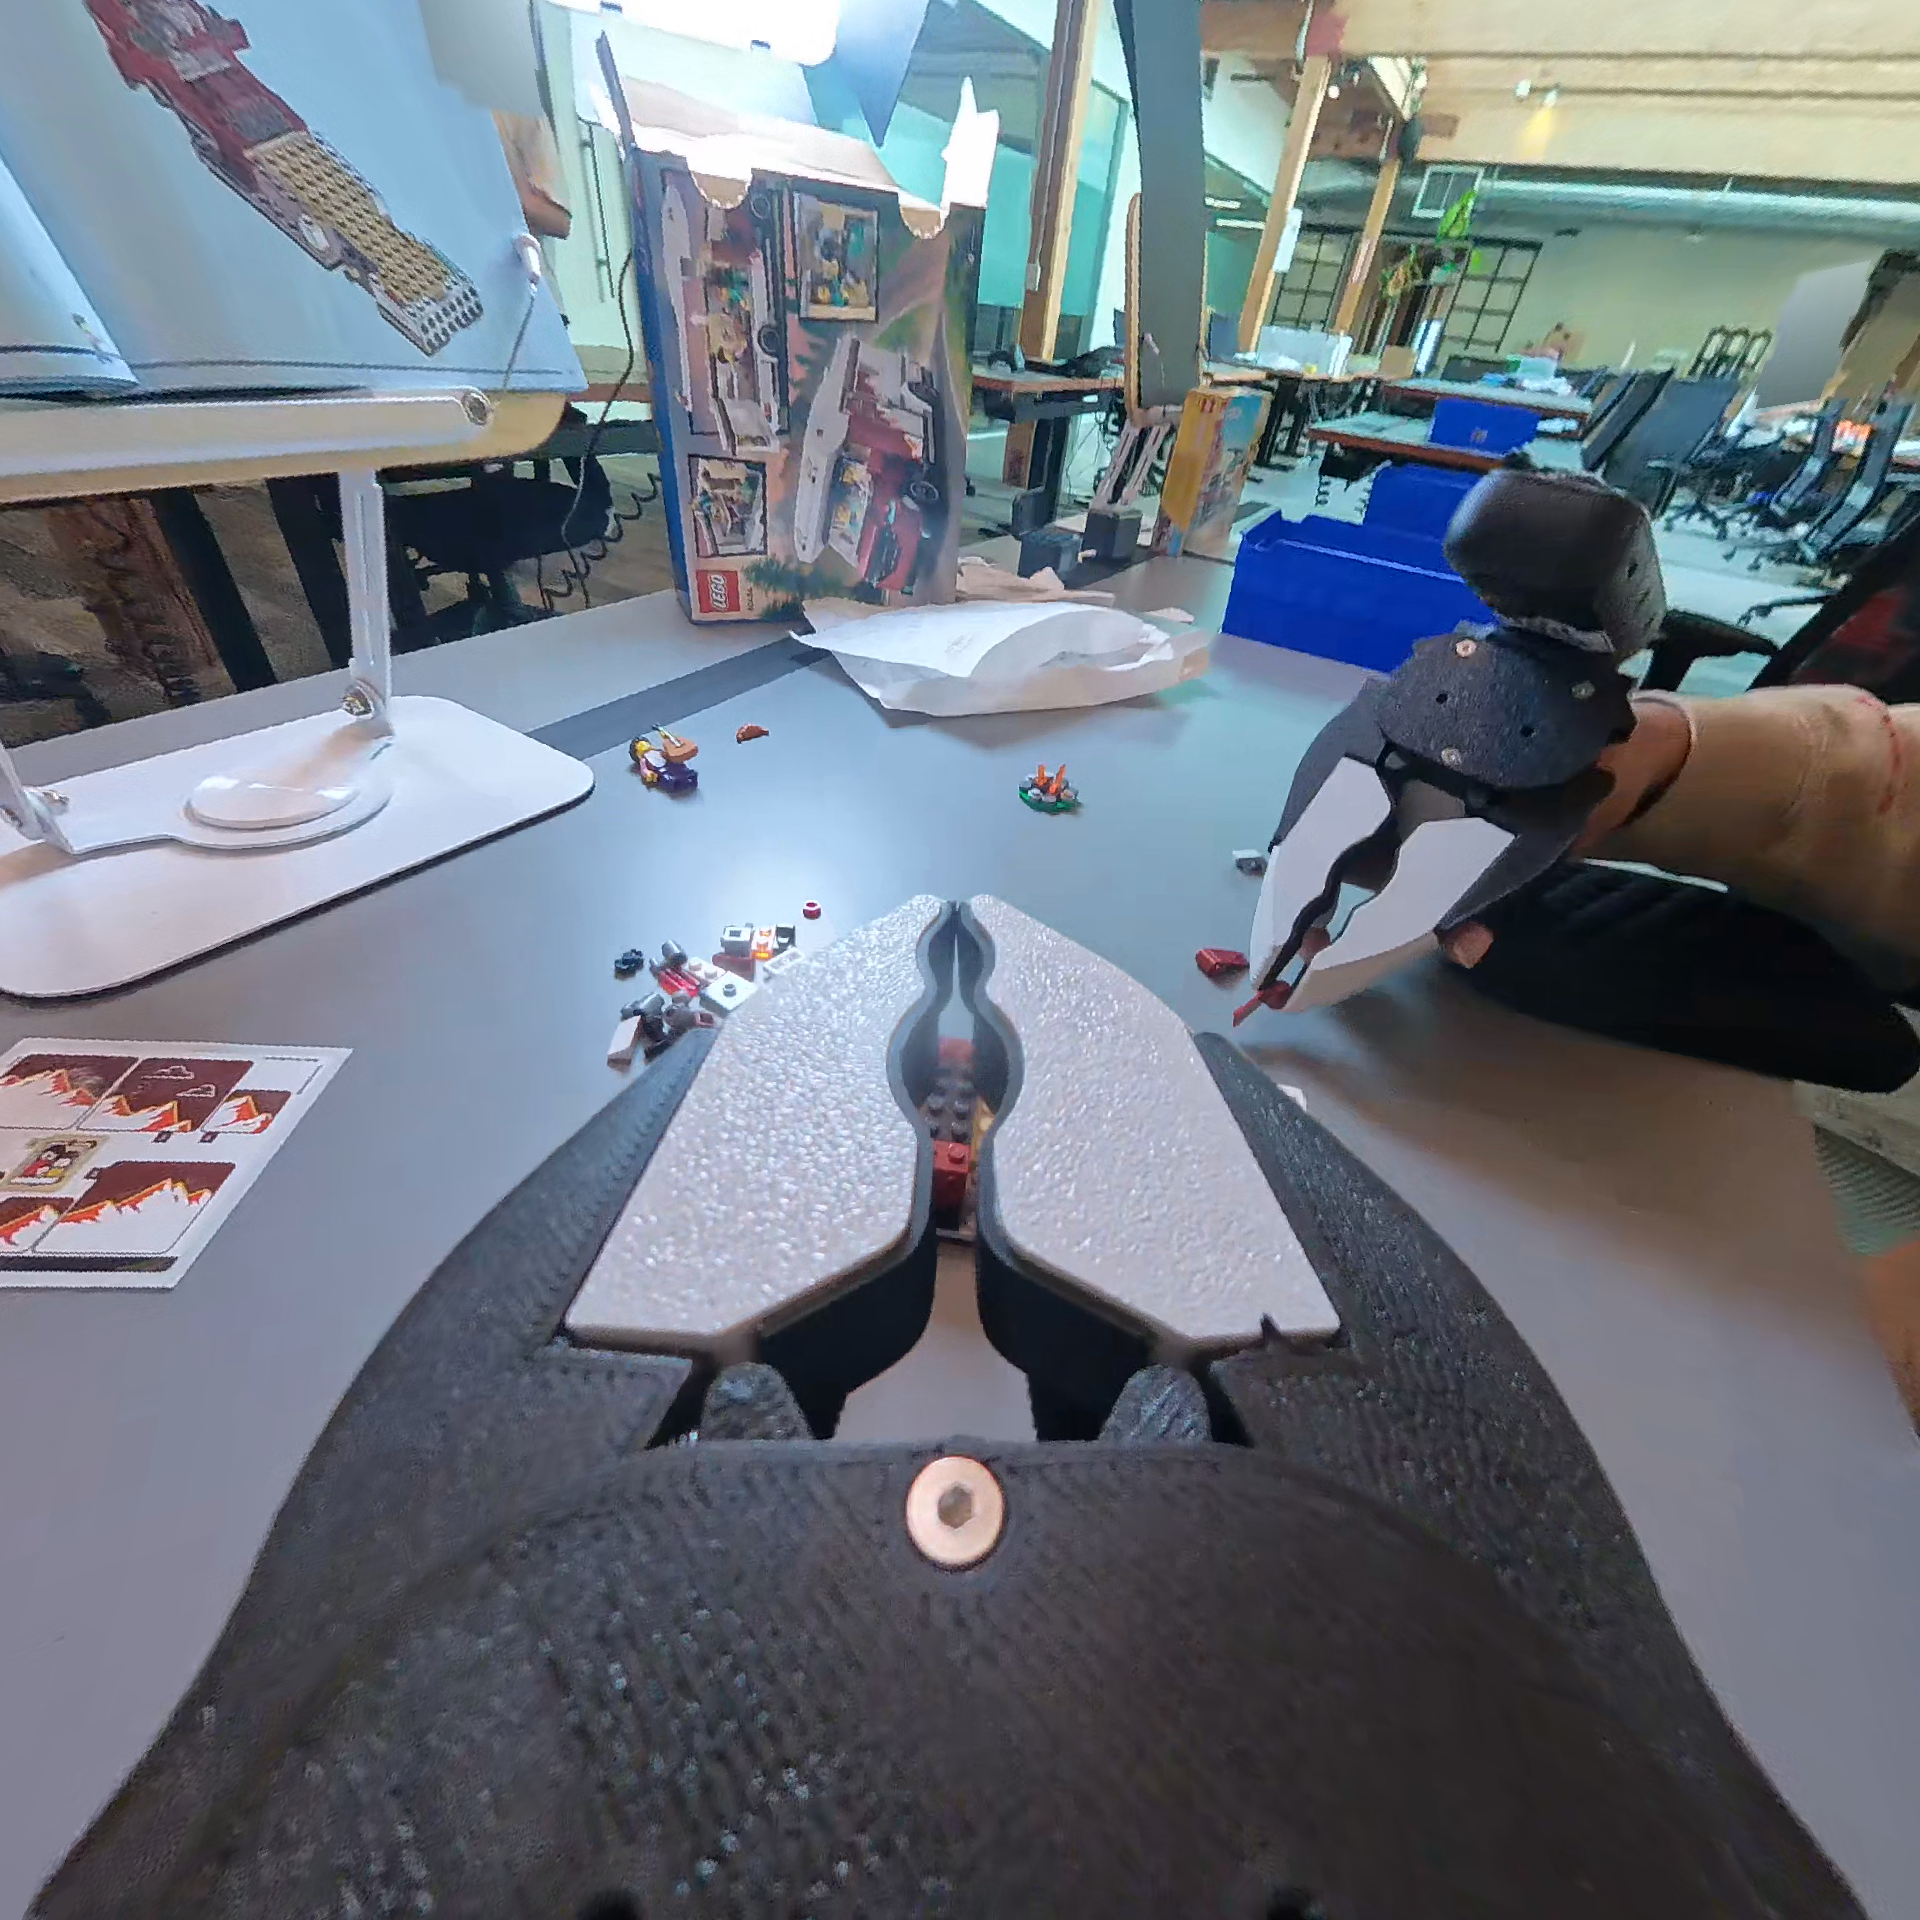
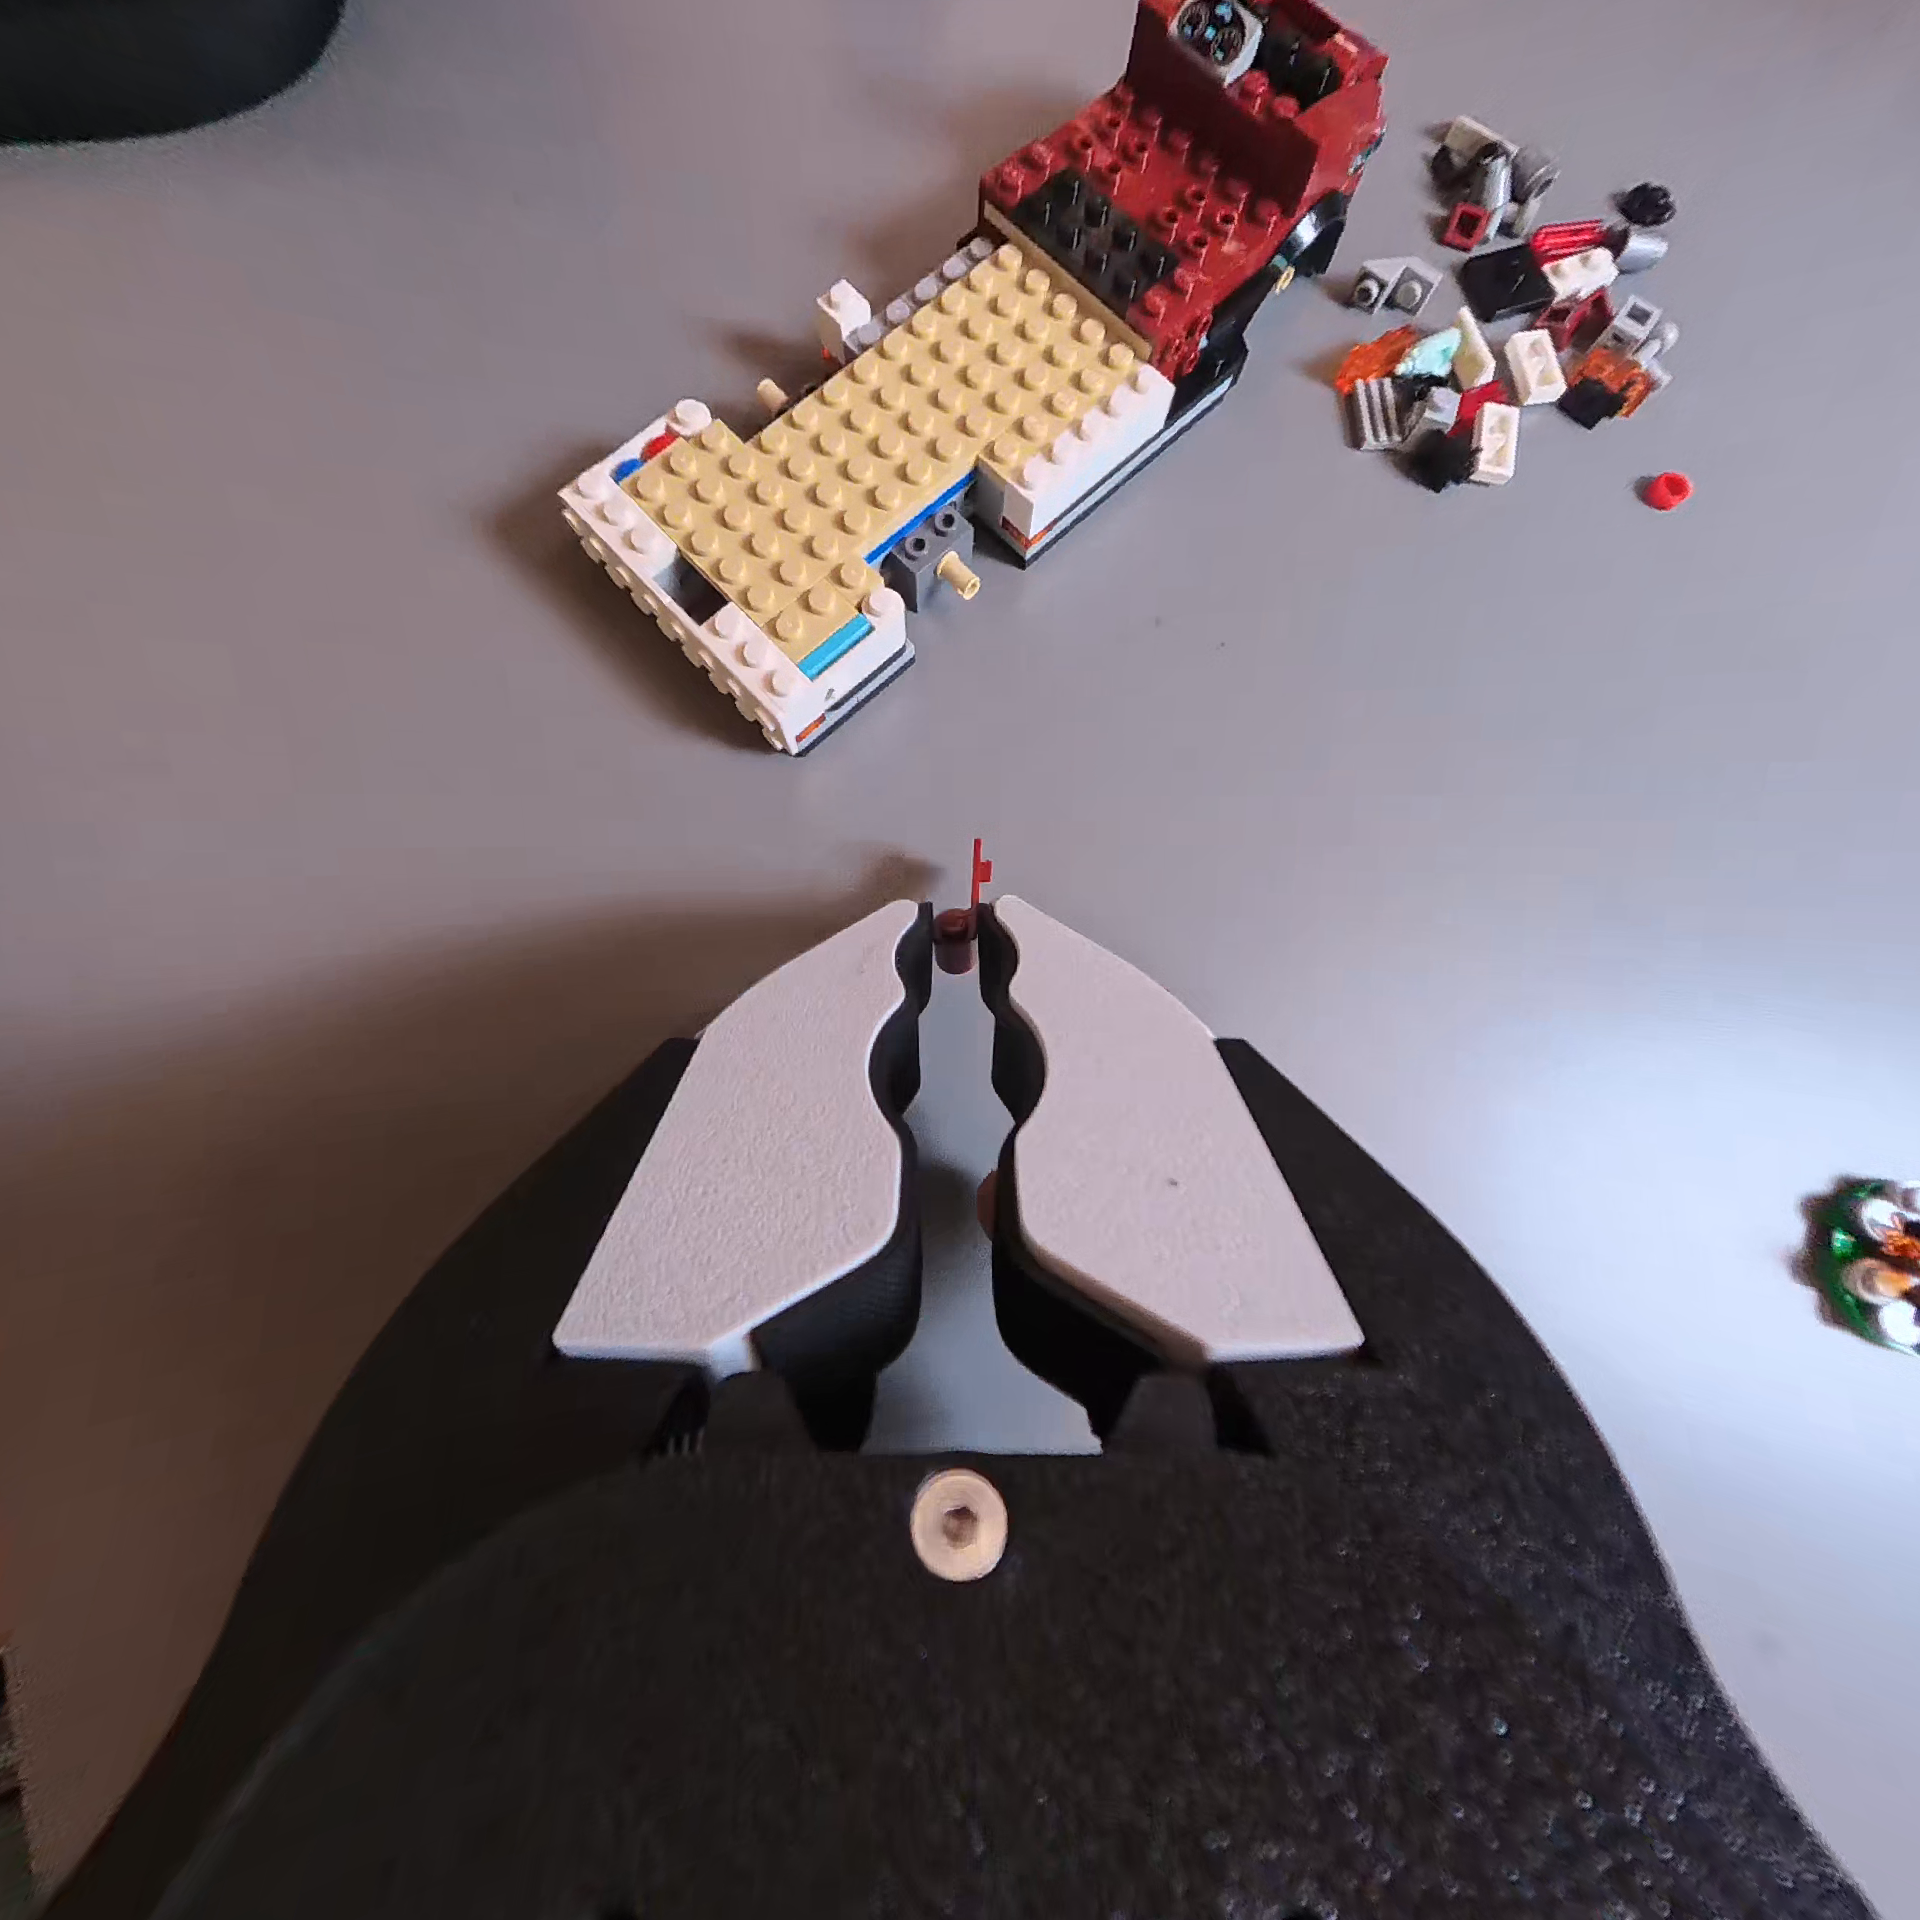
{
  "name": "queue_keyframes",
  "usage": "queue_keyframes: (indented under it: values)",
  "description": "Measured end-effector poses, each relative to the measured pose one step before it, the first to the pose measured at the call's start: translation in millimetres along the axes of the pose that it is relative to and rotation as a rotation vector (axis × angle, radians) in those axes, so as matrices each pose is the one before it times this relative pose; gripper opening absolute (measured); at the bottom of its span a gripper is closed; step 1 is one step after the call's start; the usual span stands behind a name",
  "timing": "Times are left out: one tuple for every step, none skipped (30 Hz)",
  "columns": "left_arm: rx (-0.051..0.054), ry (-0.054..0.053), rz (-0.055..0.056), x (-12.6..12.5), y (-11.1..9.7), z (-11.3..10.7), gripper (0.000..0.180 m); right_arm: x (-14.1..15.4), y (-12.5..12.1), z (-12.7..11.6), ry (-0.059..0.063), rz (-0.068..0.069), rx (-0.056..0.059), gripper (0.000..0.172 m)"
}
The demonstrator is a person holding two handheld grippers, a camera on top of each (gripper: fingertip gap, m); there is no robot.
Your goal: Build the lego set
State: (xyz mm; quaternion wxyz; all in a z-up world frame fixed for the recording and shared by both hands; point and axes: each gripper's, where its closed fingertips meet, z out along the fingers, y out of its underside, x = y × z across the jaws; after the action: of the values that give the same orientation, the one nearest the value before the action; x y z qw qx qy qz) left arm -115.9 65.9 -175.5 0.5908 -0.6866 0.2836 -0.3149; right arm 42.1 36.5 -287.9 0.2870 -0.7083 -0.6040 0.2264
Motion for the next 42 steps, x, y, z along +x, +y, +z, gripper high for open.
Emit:
queue_keyframes:
  values:
    - [-0.0136, 0.0091, 0.0116, 2.43, 3.64, 1.48, 0.0, 1.89, 1.78, 2.14, 0.0062, -0.0054, -0.0224, 0.008]
    - [-0.0109, 0.013, 0.0007, 2.32, 2.85, 1.17, 0.0, 0.95, 1.94, 1.87, 0.0009, -0.0066, -0.0216, 0.008]
    - [0.0006, 0.0086, -0.0131, 0.83, 1.05, 0.56, 0.0, 0.41, 1.48, 1.37, -0.0027, -0.0039, -0.0169, 0.008]
    - [0.0076, 0.0083, -0.019, 0.09, -0.36, -0.16, 0.0, 0.42, 1.18, 1.19, -0.0026, -0.0011, -0.013, 0.008]
    - [0.0061, 0.0069, -0.019, -0.82, -0.36, -0.61, 0.0, 0.46, 0.25, 0.57, -0.0024, 0.0007, -0.0067, 0.008]
    - [0.0078, 0.001, -0.0139, -1.58, -0.84, -0.91, 0.0, 0.25, -0.19, 0.02, -0.0033, 0.0007, -0.0031, 0.008]
    - [0.0083, 0.0003, -0.0103, -1.61, -1.0, -0.99, 0.0, 0.62, 0.37, 0.07, 0.0002, -0.0001, -0.0072, 0.009]
    - [0.0067, 0.005, -0.0129, -0.9, -0.85, -1.05, 0.0, 0.34, 0.68, -0.06, 0.0002, -0.0028, -0.0075, 0.01]
    - [0.0061, 0.0036, -0.0133, -1.02, -0.83, -0.75, 0.0, -0.5, 0.4, -0.19, -0.0034, -0.0041, -0.0047, 0.012]
    - [0.0054, -0.0012, -0.0074, -1.21, -0.72, -0.69, 0.0, -0.58, 0.57, -0.57, -0.0036, -0.0039, -0.005, 0.014]
    - [0.0009, -0.0006, 0.0004, -0.62, -0.08, -0.43, 0.0, -0.03, 0.6, -1.09, -0.0003, -0.0046, -0.0046, 0.016]
    - [-0.003, -0.0005, 0.0046, -0.13, 0.42, -0.03, 0.0, 0.3, 0.31, -1.57, 0.001, -0.0056, -0.0016, 0.017]
    - [-0.0032, -0.0003, 0.0072, 0.37, 0.57, 0.19, 0.0, 0.31, 0.15, -1.88, 0.0003, -0.0045, 0.0013, 0.018]
    - [-0.004, 0.0002, 0.0082, 0.85, 0.93, 0.51, 0.0, 0.47, 0.32, -1.72, -0.001, -0.0009, 0.0012, 0.018]
    - [-0.0071, 0.0019, 0.009, 1.08, 1.38, 0.74, 0.0, 0.65, 0.47, -1.29, -0.0001, 0.0031, -0.0003, 0.018]
    - [-0.0092, 0.0038, 0.0124, 1.5, 1.77, 1.02, 0.0, 0.76, 0.04, -0.48, 0.0025, 0.0046, -0.0001, 0.018]
    - [-0.0107, 0.0033, 0.0157, 1.57, 2.06, 1.14, 0.0, 0.02, -0.12, 0.24, -0.0004, 0.0026, -0.0007, 0.018]
    - [-0.0122, 0.0044, 0.0153, 1.72, 2.19, 1.18, 0.001, -0.95, -0.4, 0.68, -0.0024, -0.0003, -0.002, 0.018]
    - [-0.0133, 0.0076, 0.0133, 2.41, 2.17, 1.27, 0.001, -1.11, -0.53, 1.13, -0.0011, -0.0037, -0.0024, 0.018]
    - [-0.0117, 0.0071, 0.0095, 2.29, 1.91, 1.14, 0.002, -0.86, -0.61, 1.19, 0.0011, -0.0063, -0.0029, 0.018]
    - [-0.0102, 0.013, 0.0044, 3.01, 1.63, 1.18, 0.003, -0.41, -0.38, 1.4, 0.003, -0.0065, -0.0036, 0.018]
    - [-0.0103, 0.0182, -0.0047, 3.45, 1.61, 1.18, 0.004, 0.03, -0.35, 1.39, 0.0041, -0.0036, -0.0036, 0.018]
    - [-0.0048, 0.0123, -0.01, 2.3, 0.93, 0.87, 0.005, 0.25, 0.05, 1.41, 0.0042, 0.0004, -0.0055, 0.017]
    - [-0.003, 0.0088, -0.0083, 1.44, 0.81, 0.61, 0.006, 0.55, 0.7, 1.41, 0.0058, 0.0027, -0.0101, 0.016]
    - [-0.0073, 0.0047, -0.0046, 0.55, 1.42, 0.59, 0.006, 0.63, 0.91, 1.11, 0.0085, 0.0014, -0.0108, 0.01]
    - [-0.0059, -0.0028, 0.001, -0.43, 1.14, 0.32, 0.006, -0.3, -0.19, 0.79, 0.0051, -0.003, -0.0023, 0.008]
    - [-0.0022, -0.0051, 0.0045, -0.81, 0.38, -0.02, 0.006, -1.59, -1.1, 0.25, -0.0012, -0.0059, 0.0048, 0.008]
    - [-0.0009, -0.007, 0.0046, -1.12, 0.17, -0.26, 0.006, -1.54, -0.9, 0.3, -0.0022, -0.0062, 0.0016, 0.008]
    - [-0.0021, -0.0066, 0.003, -1.39, 0.16, -0.32, 0.006, -0.98, -0.45, 0.28, 0.0017, -0.0087, -0.0017, 0.008]
    - [-0.0049, -0.0099, 0.0007, -2.07, 0.74, -0.34, 0.006, -1.26, -0.76, -0.03, -0.001, -0.0119, -0.001, 0.008]
    - [-0.0042, -0.0077, 0.0018, -1.81, 0.87, -0.29, 0.005, -1.4, -1.18, -0.38, -0.0038, -0.0112, 0.0011, 0.008]
    - [-0.0043, -0.0053, 0.0016, -1.29, 0.88, -0.18, 0.006, -1.14, -1.89, -0.66, -0.0031, -0.0097, 0.0044, 0.008]
    - [-0.0031, -0.0042, 0.0001, -0.96, 0.75, -0.14, 0.005, -0.9, -2.4, -1.07, -0.0025, -0.0095, 0.0069, 0.008]
    - [-0.0029, -0.0018, 0.0012, -0.38, 0.64, -0.01, 0.005, -0.37, -3.01, -1.29, 0.0006, -0.009, 0.0092, 0.008]
    - [-0.0036, 0.0003, 0.0043, 0.34, 0.74, 0.21, 0.006, -0.3, -3.76, -1.59, 0.0012, -0.0105, 0.0127, 0.008]
    - [-0.0042, 0.0016, 0.0058, 0.78, 0.69, 0.5, 0.006, -0.83, -4.88, -1.72, -0.0013, -0.0134, 0.0176, 0.008]
    - [-0.006, 0.0072, 0.0067, 1.76, 1.04, 0.9, 0.007, -0.66, -5.8, -1.64, 0.0003, -0.0135, 0.0204, 0.008]
    - [-0.0055, 0.0177, 0.0071, 3.55, 1.06, 1.13, 0.009, -0.35, -6.32, -1.36, 0.0022, -0.0124, 0.0209, 0.008]
    - [-0.0014, 0.0224, 0.008, 4.73, 0.37, 1.47, 0.01, -0.55, -6.91, -0.95, 0.0012, -0.0123, 0.0223, 0.008]
    - [0.0, 0.0264, 0.0108, 5.92, 0.22, 1.77, 0.012, -0.3, -7.35, -0.37, 0.0012, -0.0099, 0.023, 0.008]
    - [-0.0047, 0.0287, 0.0125, 6.47, 0.81, 2.08, 0.012, -0.23, -7.64, 0.19, 0.0006, -0.0076, 0.0242, 0.008]
    - [-0.0106, 0.0196, 0.0107, 5.43, 1.67, 2.46, 0.013, -0.07, -8.0, 0.77, 0.0009, -0.0065, 0.0266, 0.008]
